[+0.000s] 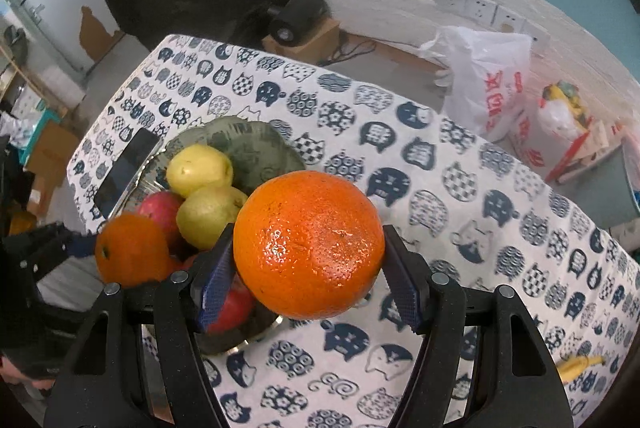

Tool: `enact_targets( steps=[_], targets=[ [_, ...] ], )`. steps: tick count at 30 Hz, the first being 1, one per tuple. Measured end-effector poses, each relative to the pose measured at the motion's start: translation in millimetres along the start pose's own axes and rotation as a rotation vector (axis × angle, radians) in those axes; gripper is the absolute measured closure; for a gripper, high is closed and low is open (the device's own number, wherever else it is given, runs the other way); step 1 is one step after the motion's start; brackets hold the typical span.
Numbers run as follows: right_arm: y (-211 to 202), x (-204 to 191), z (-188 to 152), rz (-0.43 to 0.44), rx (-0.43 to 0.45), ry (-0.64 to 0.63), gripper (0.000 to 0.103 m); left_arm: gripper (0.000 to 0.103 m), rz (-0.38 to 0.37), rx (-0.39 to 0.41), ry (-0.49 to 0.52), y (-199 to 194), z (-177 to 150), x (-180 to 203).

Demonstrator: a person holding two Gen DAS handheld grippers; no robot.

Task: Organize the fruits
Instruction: 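Carry both oranges to the glass plate and lower them onto it, then open both grippers and move them back toward the two bananas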

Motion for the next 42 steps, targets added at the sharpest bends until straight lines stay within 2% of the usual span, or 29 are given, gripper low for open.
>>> enact_targets(
  steps=[11,19,27,32,42],
  targets=[
    [37.1,-26.6,9.5,0.023,-0.046,-0.029,0.034,0.037,-0.007,-0.070,-0.048,21.0,-20.2,-12.9],
    [58.8,-26.4,9.8,0.026,-0.070,-0.022,0.033,0.036,0.007,-0.062,-0.044,19.9,-17.4,-14.9],
    [47.3,-31.9,14.8,0.061,-0.044,-0.017,0.031,0.032,0.028,-0.061,-0.029,18.5,-15.9,-13.2],
    [35.8,-29.2,14.8,0.059,-0.025,-0.011,0.031,0.026,0.055,-0.033,-0.004,11.9,-10.1,-8.6],
    [21.1,-20.9,4.8,0.035,-0.015,-0.014,0.031,0.025,0.089,-0.002,0.038,2.8,-4.3,1.1]
  ],
)
Point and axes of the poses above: each gripper's, at about its wrist camera, not at the fingertips, and y roughly the way its jaws point, x to its right, z to its top, the point moved 7 cm from there along y, roughly the way its jaws point, and after that the axes turned 8 degrees about y, right-handed, at the moved point
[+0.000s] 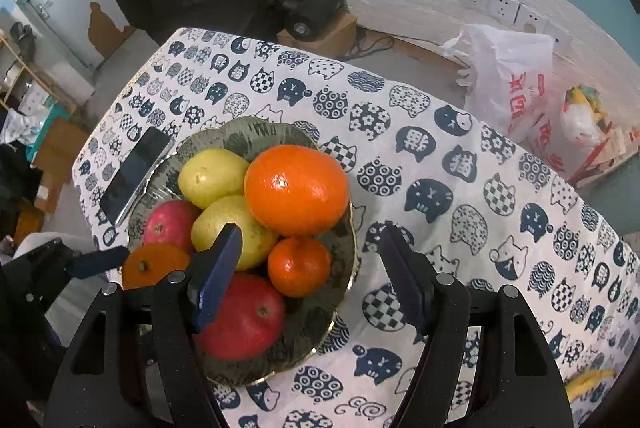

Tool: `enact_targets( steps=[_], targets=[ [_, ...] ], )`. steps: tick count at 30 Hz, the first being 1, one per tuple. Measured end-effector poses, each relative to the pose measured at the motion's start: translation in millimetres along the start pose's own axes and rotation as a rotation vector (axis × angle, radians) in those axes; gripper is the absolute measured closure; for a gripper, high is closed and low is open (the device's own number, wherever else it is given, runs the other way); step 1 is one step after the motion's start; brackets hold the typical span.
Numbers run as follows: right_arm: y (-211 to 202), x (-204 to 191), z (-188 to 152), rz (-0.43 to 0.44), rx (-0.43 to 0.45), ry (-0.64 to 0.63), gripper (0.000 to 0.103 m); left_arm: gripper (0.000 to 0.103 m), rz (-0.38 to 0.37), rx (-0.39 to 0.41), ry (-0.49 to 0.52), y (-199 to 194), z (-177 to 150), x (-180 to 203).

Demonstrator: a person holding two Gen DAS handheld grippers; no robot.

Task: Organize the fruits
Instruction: 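Open both grippers and move them back toward the two bananas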

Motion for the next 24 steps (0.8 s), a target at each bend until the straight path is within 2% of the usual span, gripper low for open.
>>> enact_targets(
  steps=[9,24],
  targets=[
    [-26.5,12.4,-12.1,-0.047,0.036,-0.001,0.026,0.024,-0.009,0.033,0.010,-11.6,8.8,13.8],
    [-84.7,60.9,-44.6,-0.141,0.075,0.052,0.025,0.022,-0.042,0.066,0.107,-31.1,20.2,70.9]
  ],
)
Point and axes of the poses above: each gripper's, at about its wrist camera, not at the fingertips, and y roughly the way its jaws point, x to its right, z to its top, the point moved 7 cm from there along y, roughly the way its jaws point, and after that the axes turned 8 degrees about y, right-handed, at the moved point
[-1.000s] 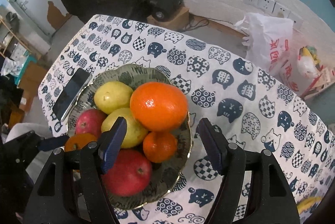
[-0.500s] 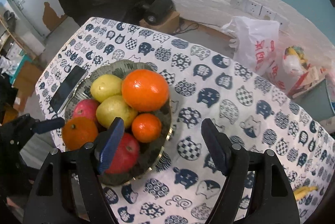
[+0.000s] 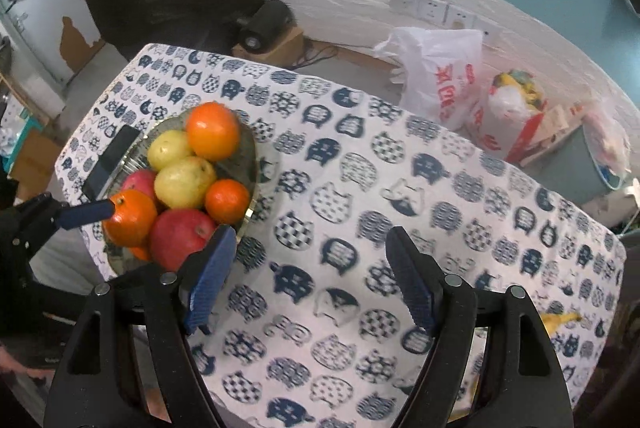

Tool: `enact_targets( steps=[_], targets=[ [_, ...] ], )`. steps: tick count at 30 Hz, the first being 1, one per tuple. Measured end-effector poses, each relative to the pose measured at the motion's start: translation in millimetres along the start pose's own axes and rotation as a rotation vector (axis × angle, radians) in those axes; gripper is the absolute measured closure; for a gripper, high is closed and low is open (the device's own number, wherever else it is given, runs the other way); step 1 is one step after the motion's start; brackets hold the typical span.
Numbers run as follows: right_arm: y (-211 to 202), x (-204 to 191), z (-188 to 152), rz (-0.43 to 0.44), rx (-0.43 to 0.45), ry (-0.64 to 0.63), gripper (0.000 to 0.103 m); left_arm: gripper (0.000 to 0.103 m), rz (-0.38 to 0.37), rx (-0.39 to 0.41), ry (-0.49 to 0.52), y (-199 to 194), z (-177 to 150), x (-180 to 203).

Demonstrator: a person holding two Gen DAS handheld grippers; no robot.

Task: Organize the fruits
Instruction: 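Open both grippers and move them back toward the two bananas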

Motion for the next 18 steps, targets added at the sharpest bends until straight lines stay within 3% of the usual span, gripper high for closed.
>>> enact_targets(
  steps=[18],
  targets=[
    [-60.3,92.5,-55.6,-0.111,0.024,0.092,0.022,0.022,-0.023,0.011,0.203,-9.2,18.6,102.5]
  ],
)
Point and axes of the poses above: each gripper's, at about its wrist camera, not at the fingertips, and y roughly the way its jaws point, x to its right, z to its top, the point moved 7 cm from there along y, roughly the way its jaws point, and after that the axes turned 8 degrees about y, right-handed, at the moved point
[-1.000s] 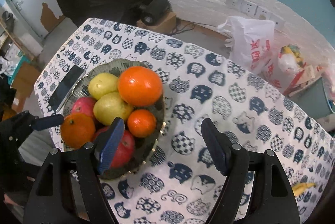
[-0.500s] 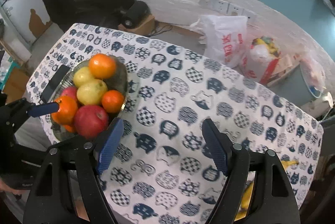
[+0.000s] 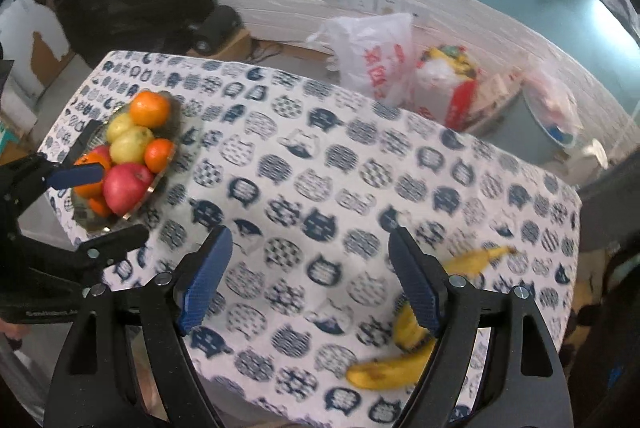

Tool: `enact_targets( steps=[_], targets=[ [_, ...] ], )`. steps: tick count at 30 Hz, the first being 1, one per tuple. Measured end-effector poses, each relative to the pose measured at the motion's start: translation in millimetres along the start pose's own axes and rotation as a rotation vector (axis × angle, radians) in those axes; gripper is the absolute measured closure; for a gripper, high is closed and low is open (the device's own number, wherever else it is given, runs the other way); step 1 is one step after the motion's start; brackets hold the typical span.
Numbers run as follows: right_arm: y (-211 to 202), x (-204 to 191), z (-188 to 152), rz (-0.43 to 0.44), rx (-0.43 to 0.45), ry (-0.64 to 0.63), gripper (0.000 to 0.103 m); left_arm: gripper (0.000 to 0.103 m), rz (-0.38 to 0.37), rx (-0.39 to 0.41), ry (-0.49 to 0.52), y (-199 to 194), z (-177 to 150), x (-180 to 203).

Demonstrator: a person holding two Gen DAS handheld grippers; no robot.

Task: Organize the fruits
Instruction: 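Open both grippers and move them back toward the two bananas, then grasp one banana with the right gripper while the left gripper grasps the other banana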

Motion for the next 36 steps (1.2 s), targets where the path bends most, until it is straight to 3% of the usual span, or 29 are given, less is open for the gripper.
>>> enact_targets(
  steps=[6,16,28,36],
  targets=[
    [-0.8,52.1,-21.3,-0.071,-0.042,0.084,0.022,0.022,-0.042,-0.034,0.066,13.3,5.8,40.0],
    [26.4,132.9,-70.9,-0.137,-0.172,0.328,0.022,0.022,-0.037,-0.072,0.171,49.6,9.5,76.6],
    [50.9,158.7,-111.9,-0.185,-0.277,0.469,0.022,0.022,-0.053,-0.091,0.214,80.6,15.7,102.2],
    [72.7,155.3,-131.7,-0.149,-0.341,0.493,0.022,0.022,-0.054,-0.109,0.204,90.2,23.8,108.3]
  ],
)
Point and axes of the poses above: each gripper's, at about its wrist camera, not at the fingertips, and y roughly the way its jaws point, x to its right, z to its top, the point moved 7 cm from there along y, roughly the way its jaws point, and after that the axes turned 8 degrees about y, right-handed, at the moved point
